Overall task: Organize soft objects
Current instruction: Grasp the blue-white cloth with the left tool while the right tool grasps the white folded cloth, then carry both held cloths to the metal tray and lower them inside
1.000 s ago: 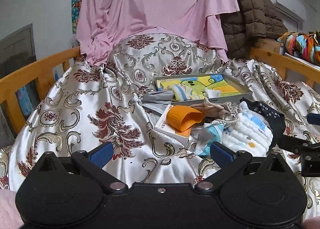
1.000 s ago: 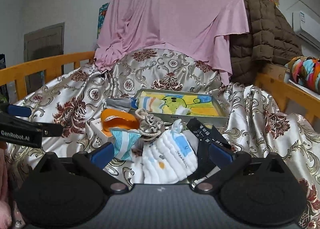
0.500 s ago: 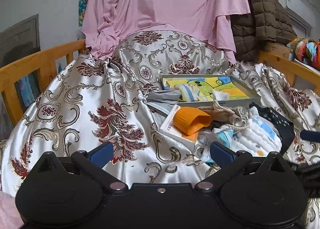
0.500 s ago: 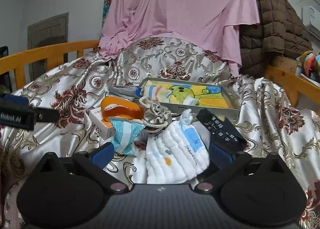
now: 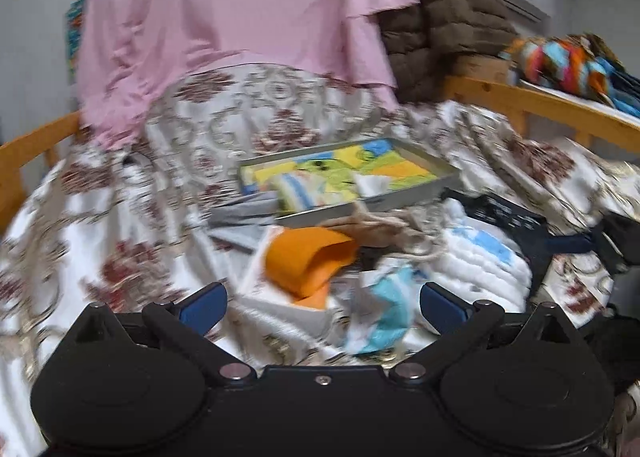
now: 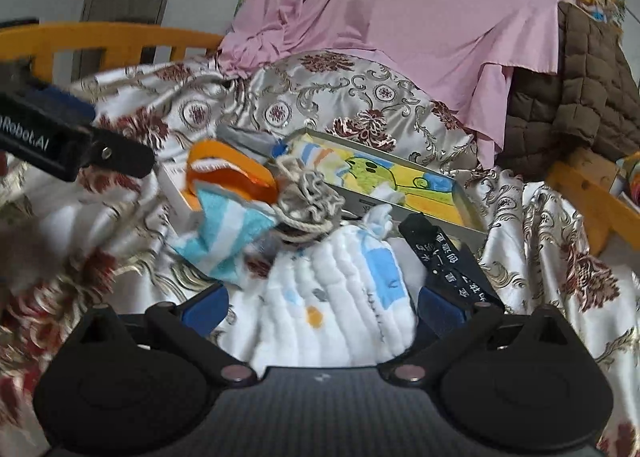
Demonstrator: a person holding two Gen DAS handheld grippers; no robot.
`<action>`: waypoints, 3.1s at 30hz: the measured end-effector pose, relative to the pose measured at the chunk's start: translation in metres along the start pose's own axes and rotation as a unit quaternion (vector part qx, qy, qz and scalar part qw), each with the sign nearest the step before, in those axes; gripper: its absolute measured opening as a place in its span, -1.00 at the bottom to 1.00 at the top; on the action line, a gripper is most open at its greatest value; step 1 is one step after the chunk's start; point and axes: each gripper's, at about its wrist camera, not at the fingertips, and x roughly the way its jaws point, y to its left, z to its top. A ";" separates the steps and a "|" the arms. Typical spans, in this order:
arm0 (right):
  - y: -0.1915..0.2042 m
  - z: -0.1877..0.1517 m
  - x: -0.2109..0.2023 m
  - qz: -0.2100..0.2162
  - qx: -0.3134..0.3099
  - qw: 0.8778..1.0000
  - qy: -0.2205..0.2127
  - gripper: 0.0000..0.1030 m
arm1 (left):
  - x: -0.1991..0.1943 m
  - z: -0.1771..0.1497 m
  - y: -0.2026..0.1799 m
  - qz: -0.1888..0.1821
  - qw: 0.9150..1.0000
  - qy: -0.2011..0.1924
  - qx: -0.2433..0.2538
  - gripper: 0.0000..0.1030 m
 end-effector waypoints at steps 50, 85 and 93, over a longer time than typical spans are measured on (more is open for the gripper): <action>-0.004 -0.009 0.053 0.004 -0.062 0.997 0.036 -0.66 | 0.072 -0.003 -0.001 -0.135 0.987 0.085 -0.028 -0.44; -0.005 0.071 -0.097 -0.071 -0.038 0.988 -0.132 -0.69 | -0.077 0.089 0.019 -0.096 0.984 -0.061 -0.141 -0.45; -0.036 0.132 -0.095 -0.069 -0.034 0.983 -0.168 -0.68 | -0.049 0.169 0.040 -0.069 0.985 -0.040 -0.151 -0.44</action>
